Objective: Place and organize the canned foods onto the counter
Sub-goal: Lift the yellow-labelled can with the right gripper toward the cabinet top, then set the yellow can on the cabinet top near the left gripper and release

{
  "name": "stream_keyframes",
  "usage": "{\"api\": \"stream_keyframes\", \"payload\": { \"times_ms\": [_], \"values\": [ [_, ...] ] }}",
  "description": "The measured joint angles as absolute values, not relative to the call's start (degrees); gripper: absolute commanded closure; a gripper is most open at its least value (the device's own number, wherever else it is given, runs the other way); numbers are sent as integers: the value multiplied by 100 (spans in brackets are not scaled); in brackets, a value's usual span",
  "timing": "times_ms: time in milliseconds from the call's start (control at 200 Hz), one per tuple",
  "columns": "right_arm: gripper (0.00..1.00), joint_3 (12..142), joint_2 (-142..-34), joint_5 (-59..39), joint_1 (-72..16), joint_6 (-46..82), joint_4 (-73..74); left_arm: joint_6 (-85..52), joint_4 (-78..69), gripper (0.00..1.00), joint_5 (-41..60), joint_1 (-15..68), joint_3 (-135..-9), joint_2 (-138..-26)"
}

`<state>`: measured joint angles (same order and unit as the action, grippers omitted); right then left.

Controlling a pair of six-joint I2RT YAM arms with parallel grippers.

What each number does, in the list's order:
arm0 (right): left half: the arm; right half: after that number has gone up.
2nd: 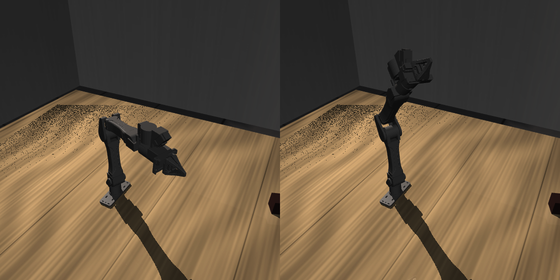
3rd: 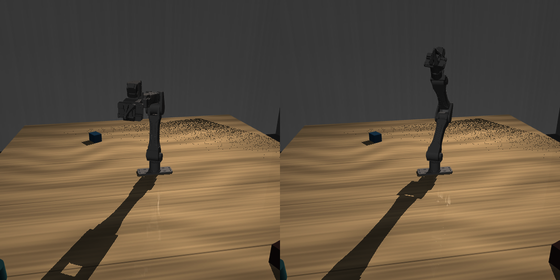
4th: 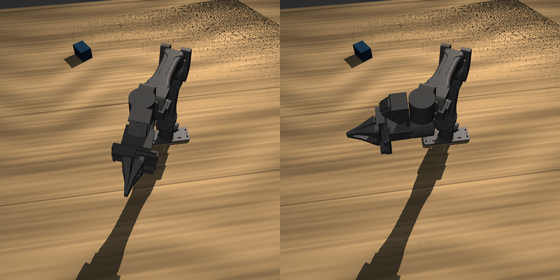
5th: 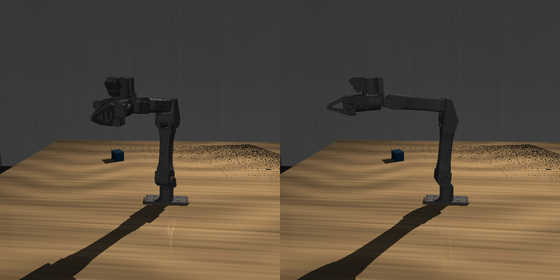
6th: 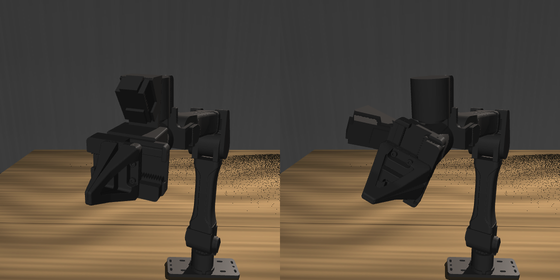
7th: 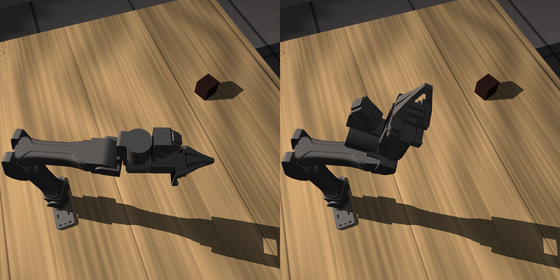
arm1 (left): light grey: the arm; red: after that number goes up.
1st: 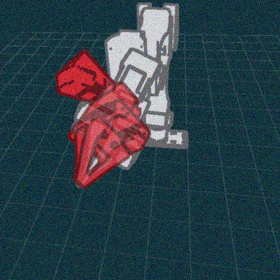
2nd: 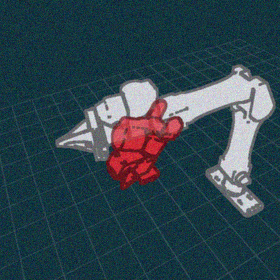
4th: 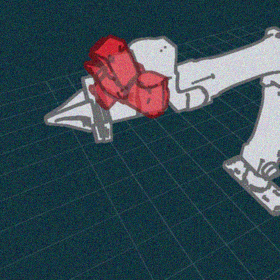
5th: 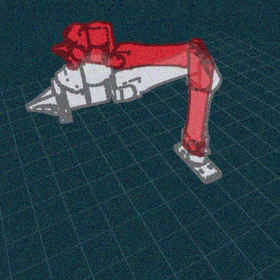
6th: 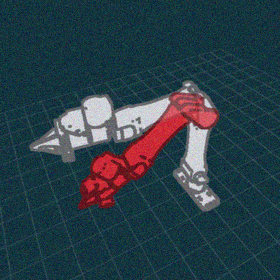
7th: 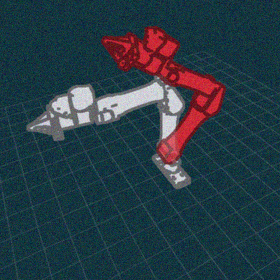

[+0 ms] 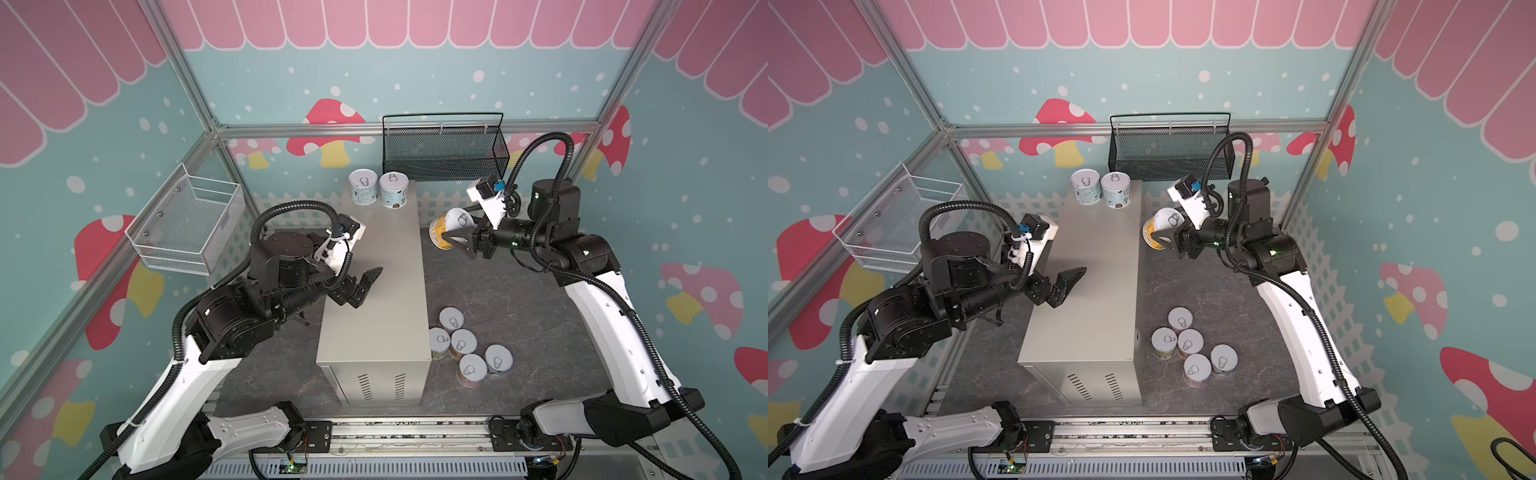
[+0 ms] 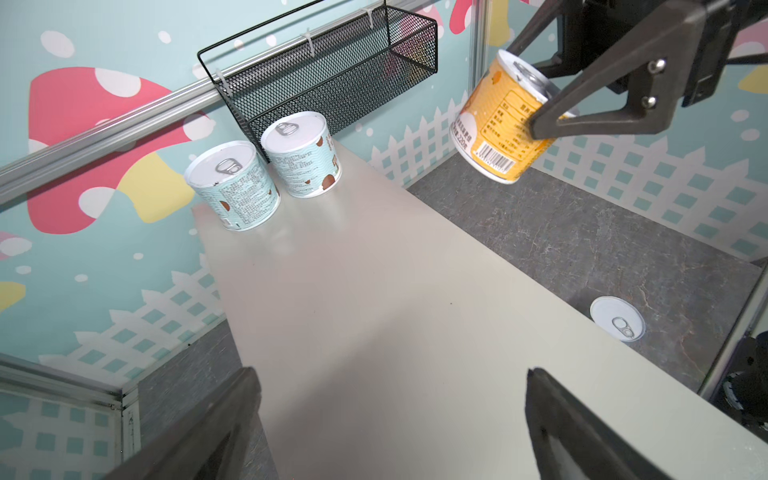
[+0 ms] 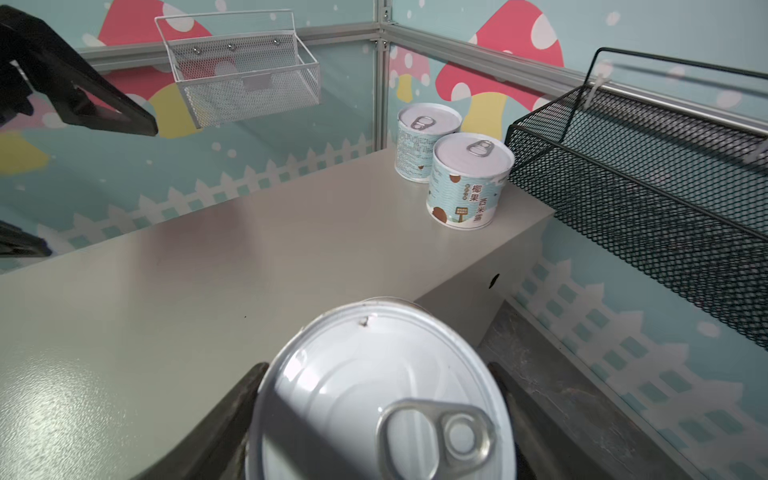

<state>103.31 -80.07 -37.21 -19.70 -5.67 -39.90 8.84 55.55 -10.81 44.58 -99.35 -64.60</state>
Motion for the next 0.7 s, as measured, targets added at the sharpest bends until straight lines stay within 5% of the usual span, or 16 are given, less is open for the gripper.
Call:
{"api": "stream_keyframes", "payload": {
  "times_ms": [700],
  "values": [
    [32,12554,-10003,-3118,-3669,-781,-5019,913,5002,1,-1050,4158,-9129,-5828]
  ]
}}
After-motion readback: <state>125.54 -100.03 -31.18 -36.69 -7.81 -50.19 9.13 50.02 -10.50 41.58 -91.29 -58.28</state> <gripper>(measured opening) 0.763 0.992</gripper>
